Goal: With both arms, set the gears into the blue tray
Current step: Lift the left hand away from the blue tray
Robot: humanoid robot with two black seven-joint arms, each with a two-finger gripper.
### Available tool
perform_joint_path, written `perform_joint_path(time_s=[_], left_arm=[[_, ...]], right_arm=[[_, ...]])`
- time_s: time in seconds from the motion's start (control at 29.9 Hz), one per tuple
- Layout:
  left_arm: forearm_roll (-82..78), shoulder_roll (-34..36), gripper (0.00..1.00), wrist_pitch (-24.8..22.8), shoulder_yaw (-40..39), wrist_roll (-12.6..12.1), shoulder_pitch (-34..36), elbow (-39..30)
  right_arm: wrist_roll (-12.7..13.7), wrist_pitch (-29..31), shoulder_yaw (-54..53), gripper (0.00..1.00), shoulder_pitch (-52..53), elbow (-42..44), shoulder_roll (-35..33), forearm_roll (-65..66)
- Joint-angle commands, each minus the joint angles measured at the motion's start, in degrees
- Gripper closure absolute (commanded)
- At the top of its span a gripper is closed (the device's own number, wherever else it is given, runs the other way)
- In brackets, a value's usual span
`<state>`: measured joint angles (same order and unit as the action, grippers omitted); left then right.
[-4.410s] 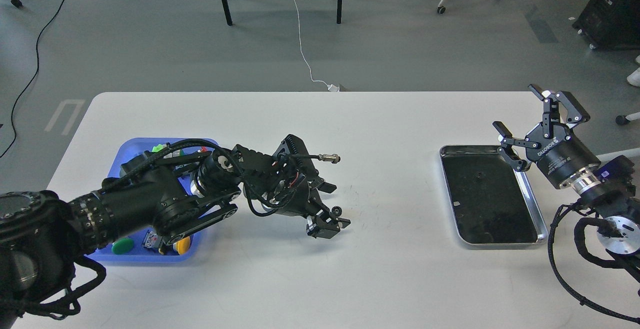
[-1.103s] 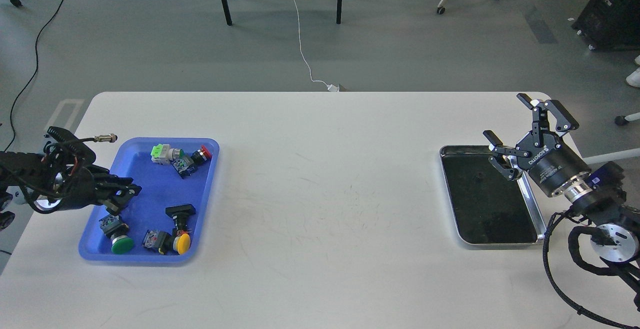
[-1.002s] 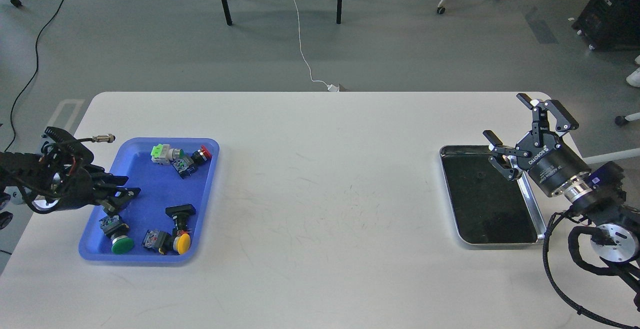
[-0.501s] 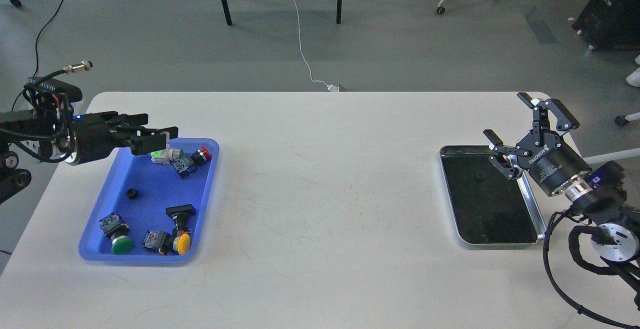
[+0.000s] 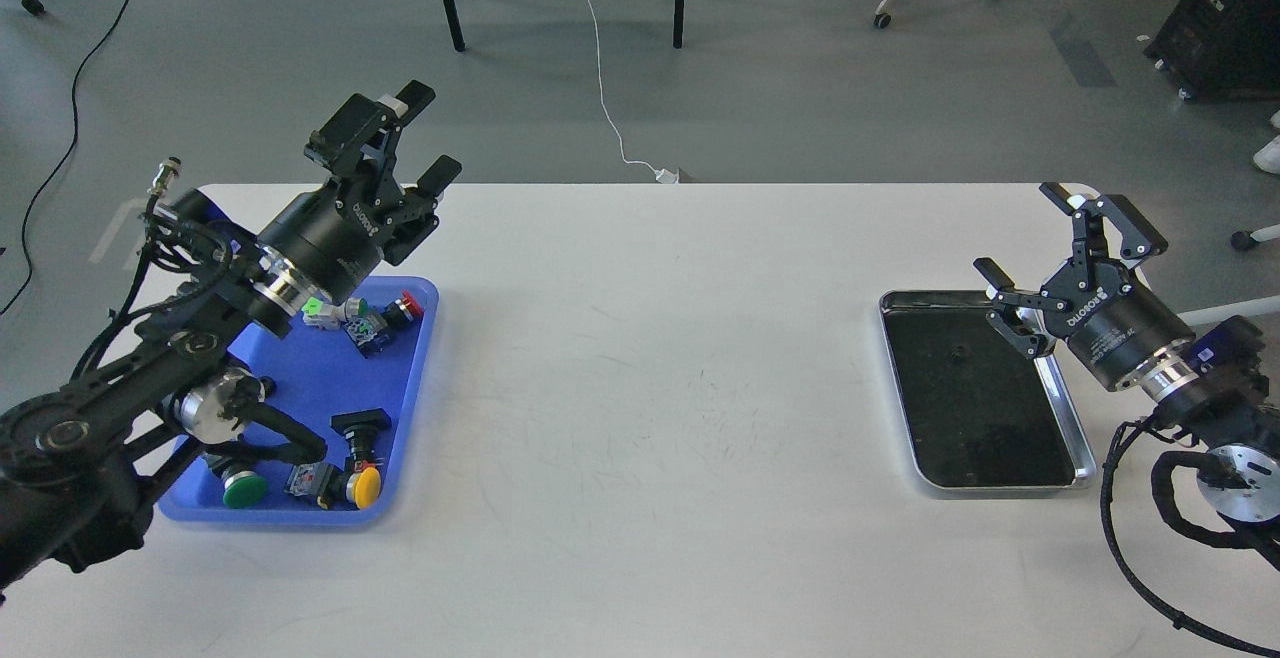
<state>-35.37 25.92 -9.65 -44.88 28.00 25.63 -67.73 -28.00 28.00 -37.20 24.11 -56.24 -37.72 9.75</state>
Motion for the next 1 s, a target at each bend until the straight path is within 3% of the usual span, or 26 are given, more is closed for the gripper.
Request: perform_joint_path(time_s=[0.0, 0.07, 0.17, 0.23, 0.6, 0.97], left_arm=[[0.30, -4.91, 0.02, -0.10, -8.27, 0.00, -4.79, 0.49], [0.65, -6.14, 0.02, -1.07, -11.70, -0.83, -6.47, 0.49], [0.82, -6.41, 0.02, -4.22, -13.56, -6.10, -6.91, 0.58], [1.09, -6.15, 0.02, -7.03, -13.83, -7.51, -6.91, 0.67], [2.14, -6.24, 0.02, -8.81, -13.92, -8.04, -7.27, 0.67], [2.23, -7.82, 0.02, -8.98, -13.65, -9.28, -7.35, 0.67]], right_arm=[[0.00, 0.00, -0.06, 0.02, -0.03, -0.01, -0.24, 0.01], [0.00, 0.00, -0.06, 0.02, -0.03, -0.01, -0.51, 0.01], [0.00, 0.00, -0.06, 0.02, 0.15, -0.01, -1.03, 0.09], [0.00, 0.00, 0.11, 0.02, 0.67, -0.10, -1.56, 0.18], [0.00, 0.00, 0.82, 0.02, 4.45, -4.40, -8.06, 18.36], [0.00, 0.00, 11.00, 0.02, 16.83, -5.46, -16.50, 21.18]])
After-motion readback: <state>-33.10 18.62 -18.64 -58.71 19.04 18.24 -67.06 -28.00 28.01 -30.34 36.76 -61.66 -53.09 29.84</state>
